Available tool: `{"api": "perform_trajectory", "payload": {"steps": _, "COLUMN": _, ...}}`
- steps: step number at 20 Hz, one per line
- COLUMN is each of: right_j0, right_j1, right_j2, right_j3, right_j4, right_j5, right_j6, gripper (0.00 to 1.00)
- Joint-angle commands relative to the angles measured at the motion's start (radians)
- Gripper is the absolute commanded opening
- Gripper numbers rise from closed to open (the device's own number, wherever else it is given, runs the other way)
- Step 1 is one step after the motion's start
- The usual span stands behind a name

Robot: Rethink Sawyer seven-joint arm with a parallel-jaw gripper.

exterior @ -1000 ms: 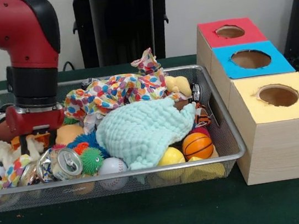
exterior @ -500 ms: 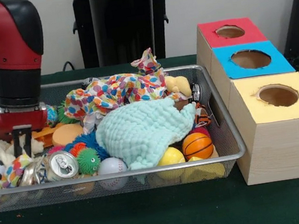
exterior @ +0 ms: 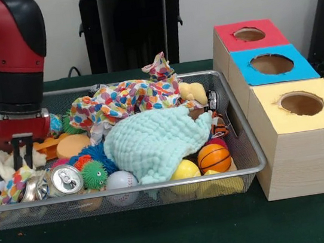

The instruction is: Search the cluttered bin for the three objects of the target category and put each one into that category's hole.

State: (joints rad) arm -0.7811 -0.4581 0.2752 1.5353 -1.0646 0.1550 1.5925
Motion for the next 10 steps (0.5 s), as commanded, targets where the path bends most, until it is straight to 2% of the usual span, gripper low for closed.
{"api": "perform_trajectory", "payload": {"steps": 1, "right_j0": -0.030, "right_j1": -0.059, "right_j2": 0.035, "right_j3": 0.132, "right_j4": 0.130, "right_j5": 0.149, "right_j6": 0.043, "gripper": 0.00}}
{"api": "perform_trajectory", "payload": {"steps": 6, "right_j0": 0.092, "right_j1": -0.130, "right_j2": -0.062, "right_j3": 0.216, "right_j4": 0.224, "right_j5": 0.137, "right_j6": 0.198, "gripper": 0.00}}
{"api": "perform_trajectory", "payload": {"steps": 10, "right_j0": 0.197, "right_j1": -0.147, "right_j2": -0.147, "right_j3": 0.240, "right_j4": 0.269, "right_j5": 0.105, "right_j6": 0.260, "gripper": 0.00}}
